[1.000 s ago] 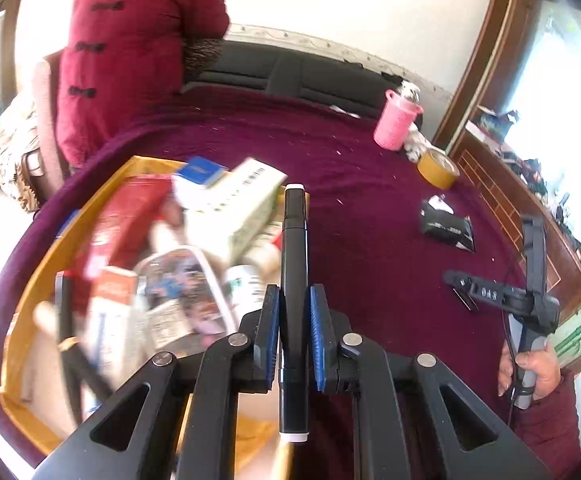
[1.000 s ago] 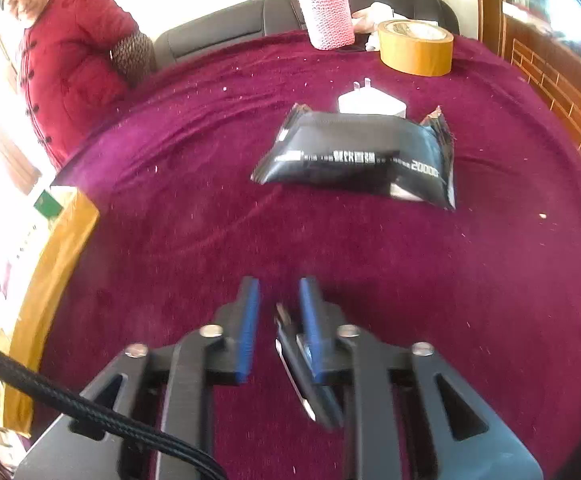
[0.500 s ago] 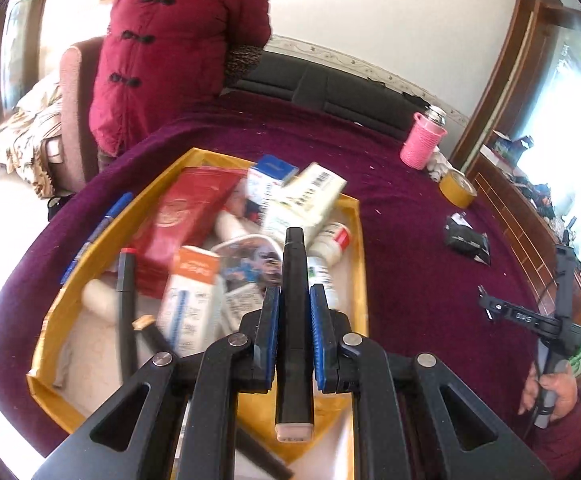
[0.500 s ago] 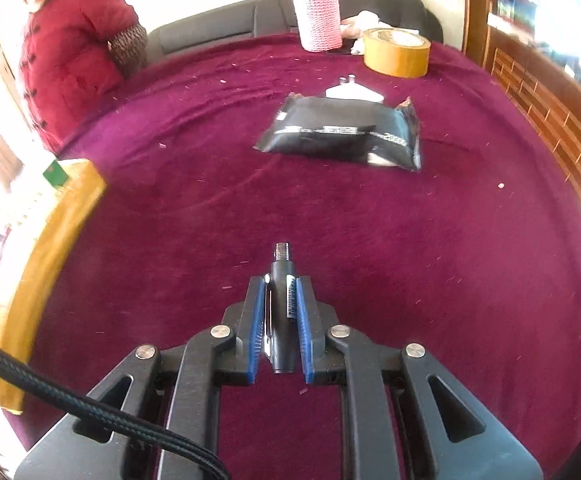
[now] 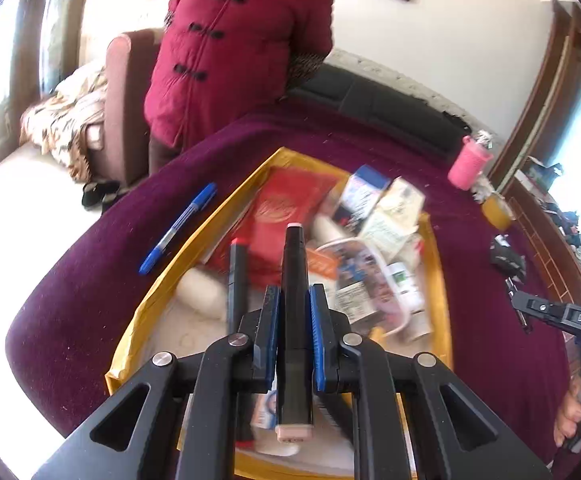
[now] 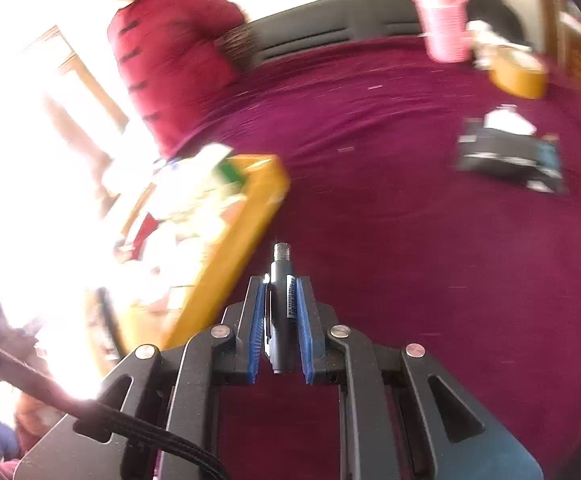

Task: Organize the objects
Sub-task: 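Carry the black pen and black marker over the tray with both tools, then lower the pen and marker into the tray and open both tools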

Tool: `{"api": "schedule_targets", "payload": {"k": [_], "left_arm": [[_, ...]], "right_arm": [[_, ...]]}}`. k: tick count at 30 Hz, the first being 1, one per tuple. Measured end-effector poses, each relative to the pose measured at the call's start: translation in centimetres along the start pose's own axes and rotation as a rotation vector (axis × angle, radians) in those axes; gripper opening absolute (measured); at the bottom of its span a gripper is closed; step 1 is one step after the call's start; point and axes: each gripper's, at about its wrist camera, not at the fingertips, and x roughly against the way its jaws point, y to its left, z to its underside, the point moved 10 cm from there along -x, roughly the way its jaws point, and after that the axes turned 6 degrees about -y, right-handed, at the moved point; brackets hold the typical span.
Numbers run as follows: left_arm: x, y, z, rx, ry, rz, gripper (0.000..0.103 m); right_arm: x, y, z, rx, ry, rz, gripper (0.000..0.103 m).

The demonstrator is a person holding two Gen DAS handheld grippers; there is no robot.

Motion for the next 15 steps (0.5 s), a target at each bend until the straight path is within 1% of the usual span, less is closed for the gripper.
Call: {"api": "schedule_targets", "payload": {"k": [4,7,9,12,15], "left_arm": [[-1.0,1.3,0.4,0.002,0.021,-0.035,0.012],[-1.6,1.8,0.8,-0.004,0.037,-0.048,0.012],[-2.0,2.0,1.0,-0.012,0.044,-0.052,0.012],[-2.0,1.8,0.8,-0.047,0.031,-0.079,0.012],[-2.1,1.8,0.7,-0.058,0.028,-0.088,0.012]], "right_arm": [[-2.7,5.0,0.9,0.019,0.062,-0.098,0.013],[-4.6,8.1,1.5,0.051,0.099,-0.13,0.014],[-5.6,9.6,2.0,0.072,0.118,-0.136,0.014],[-7.2,11.5,3.2,0.116,0.15,-0.118,0.014],[-8.1,12.4,4.3,0.149,0.171,-0.099,0.014]]}}
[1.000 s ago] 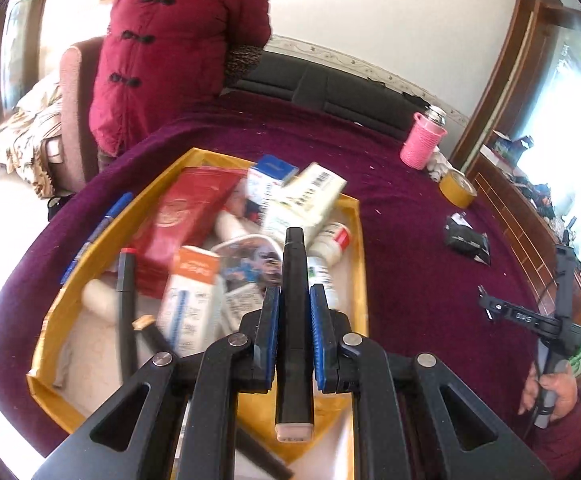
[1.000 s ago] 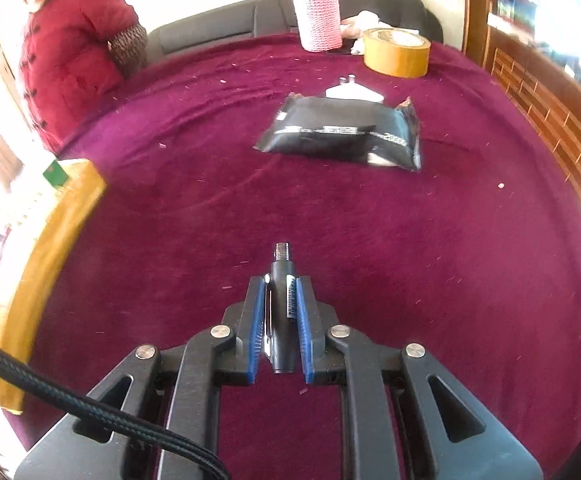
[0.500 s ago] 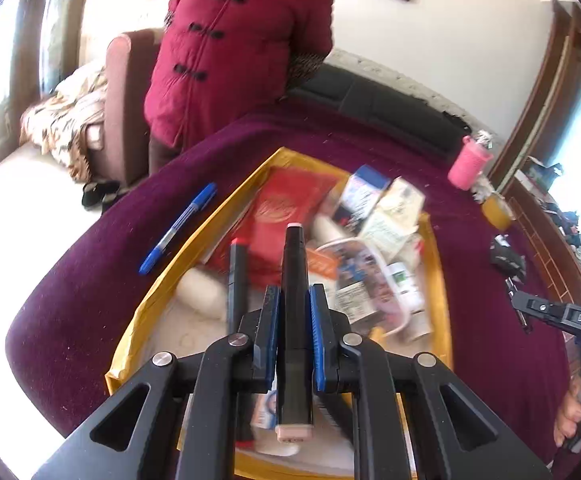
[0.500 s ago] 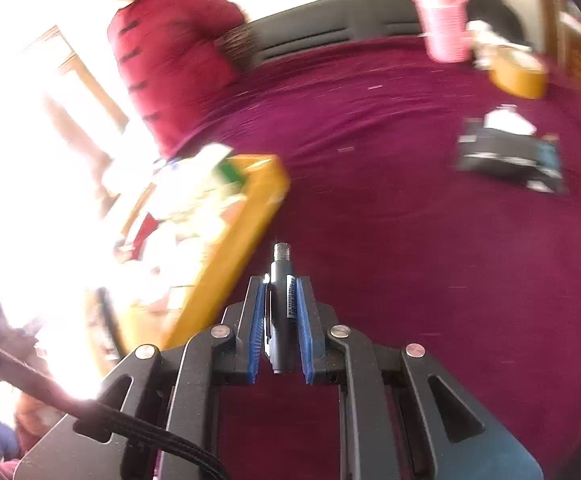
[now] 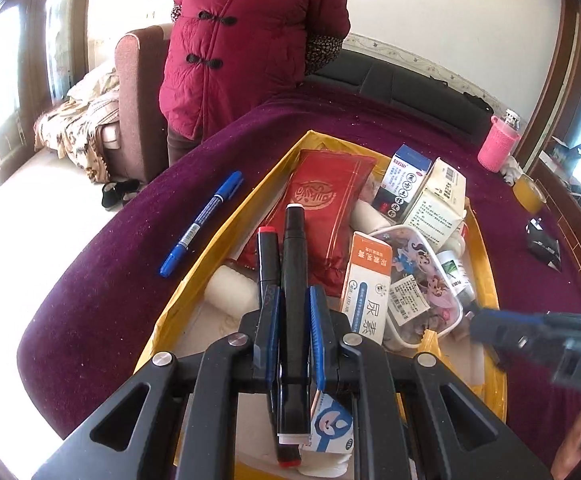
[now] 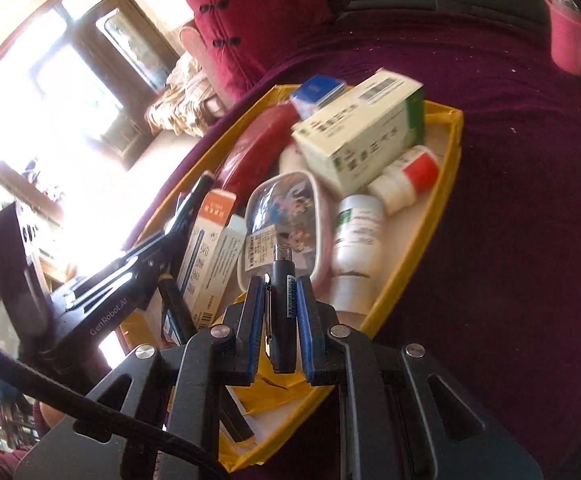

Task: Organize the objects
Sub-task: 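Lower the pen and marker into the tray and open both tools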

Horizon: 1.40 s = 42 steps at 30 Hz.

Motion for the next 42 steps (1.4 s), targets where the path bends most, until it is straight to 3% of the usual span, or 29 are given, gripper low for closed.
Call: {"api": "schedule_targets", "payload": {"k": [10,20,27,29,31,34,36,39,42], "left_arm": [[0.2,0.1,-0.4,-0.01,-0.017,-0.017,0.012],[1.2,0.2,-1.2,-0.024,-0.056,-0.044,0.012],[2.0,-0.2,-1.7,-0.044,-0.08,-0.068,0.014],[2.5,-0.1,-1.9,-0.05,-0.101,-0.086,0.027],[3.5,0.0,-2.4,-0.063,-0.151,-0.127,0.066],[5.8,0.2,-3.5,-0.054,-0.258,-0.157,0.074],[7.7,0.3,-4.3,-0.036,-0.336,-0.175,0.079],[11.0,0.5,-5.3,-0.021,-0.469,-0.198,0.099],[13.8,-0.1,-6.0,-0.012,-0.576,-0.155,0.102]], "right_arm": [[-2.4,0.1,2.2,0.037,0.063,0.069,0.014],[-2.2,0.4,2.5,0.073,0.067,0.109,0.014],[-2.0,0.4,2.2,0.051,0.062,0.098,0.023],[-1.8,0.5,2.1,0.039,0.057,0.087,0.027],[-1.2,0.6,2.0,0.03,0.043,0.073,0.031],[-0.4,0.8,1.6,0.019,0.016,0.055,0.045],[0.3,0.9,1.3,0.02,-0.009,0.047,0.046],[1.0,1.6,0.4,0.038,-0.062,0.049,0.047],[2.6,2.1,-0.2,0.06,-0.126,0.064,0.052]]}}
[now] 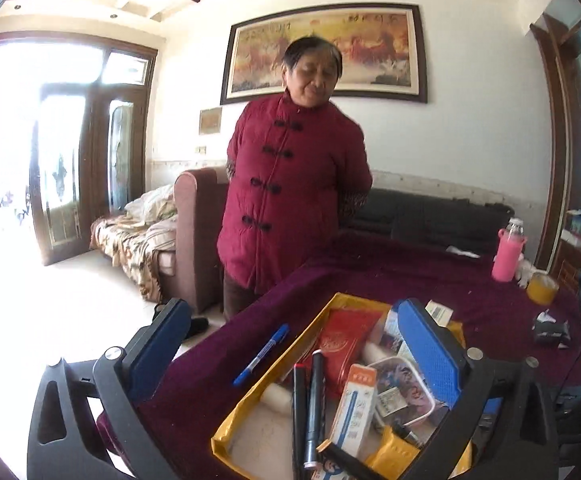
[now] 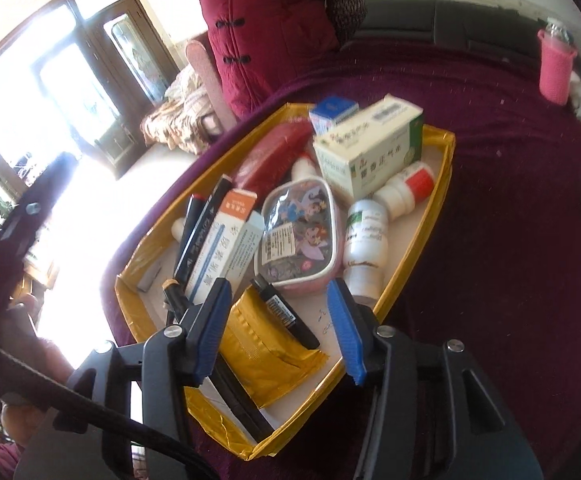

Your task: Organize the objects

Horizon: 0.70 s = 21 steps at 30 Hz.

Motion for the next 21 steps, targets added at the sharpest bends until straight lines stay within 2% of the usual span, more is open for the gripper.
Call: {"api": "schedule_targets", "payload": {"k": [2,3,5,8,13,19,21], "left_arm": [[0.7,-0.7,-0.6,0.046,-0.034,0.097,0.102],[0.7,-1.1,-0.4,0.073,-0.015,0.159,0.102],[-0.3,-1.9,0.9,0.093,0.092,0.22,0.102],[-1.4,-2.4,3.0,0.052,0.187,0.191,0.102],[-1.6,-2.4,5.0,0.016,0.235,0.134,0.102],[-1.1,-3.1,7.2,0.061,0.321,0.122,0.102],[-1.0,-3.4,7.9,0.037,0.342,0.103,0.102]], "right_arm": [[1.1,0.2,-0.4,0.013,-0.042,0.009,0.056],[1.8,0.0,-0.3,0.02,-0.055,0.017,0.058],[2.0,0.0,-0.4,0.037,-0.07,0.032,0.059],[1.8,-0.4,-0.2,0.057,-0.079,0.079,0.059],[1.4,-2.5,1.1,0.07,-0.065,0.182,0.059],[1.1,-2.7,2.1,0.106,-0.055,0.203,0.059],[1.1,-2.7,2.1,0.12,-0.056,0.207,0.059]]}}
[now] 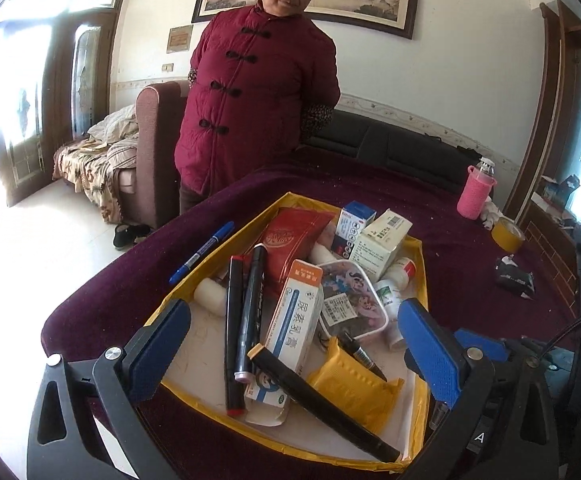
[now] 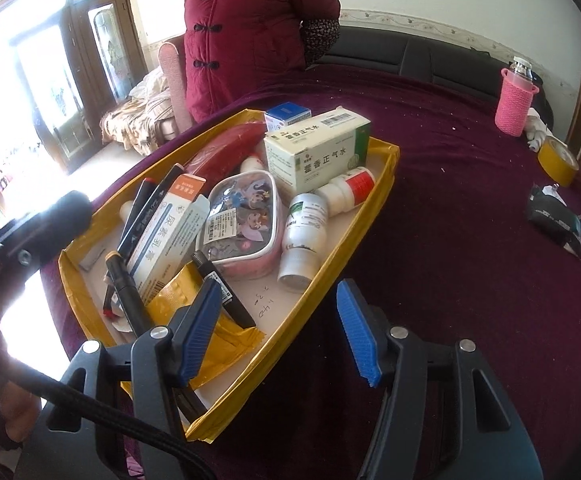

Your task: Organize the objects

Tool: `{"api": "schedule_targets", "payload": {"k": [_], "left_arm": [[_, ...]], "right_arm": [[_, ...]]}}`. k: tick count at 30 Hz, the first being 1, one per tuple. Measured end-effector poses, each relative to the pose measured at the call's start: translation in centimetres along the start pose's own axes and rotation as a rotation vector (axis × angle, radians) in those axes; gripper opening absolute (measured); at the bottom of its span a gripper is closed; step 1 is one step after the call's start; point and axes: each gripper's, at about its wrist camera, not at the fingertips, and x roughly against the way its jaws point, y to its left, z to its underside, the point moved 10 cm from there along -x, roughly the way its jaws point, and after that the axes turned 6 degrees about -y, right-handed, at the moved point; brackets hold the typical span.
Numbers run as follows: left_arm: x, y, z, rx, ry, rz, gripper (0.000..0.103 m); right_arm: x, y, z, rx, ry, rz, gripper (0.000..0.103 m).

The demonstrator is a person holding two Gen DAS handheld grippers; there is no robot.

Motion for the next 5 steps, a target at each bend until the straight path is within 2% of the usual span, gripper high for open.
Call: {"api": "schedule_targets", "payload": {"k": [5], "left_arm": [[0.29,-0.15,0.48,-0.058,0.017,-0.093,0.102]], "right_arm": [[0.33,-0.29,-0.1,0.02,-0.009,0.02,0.061]]}}
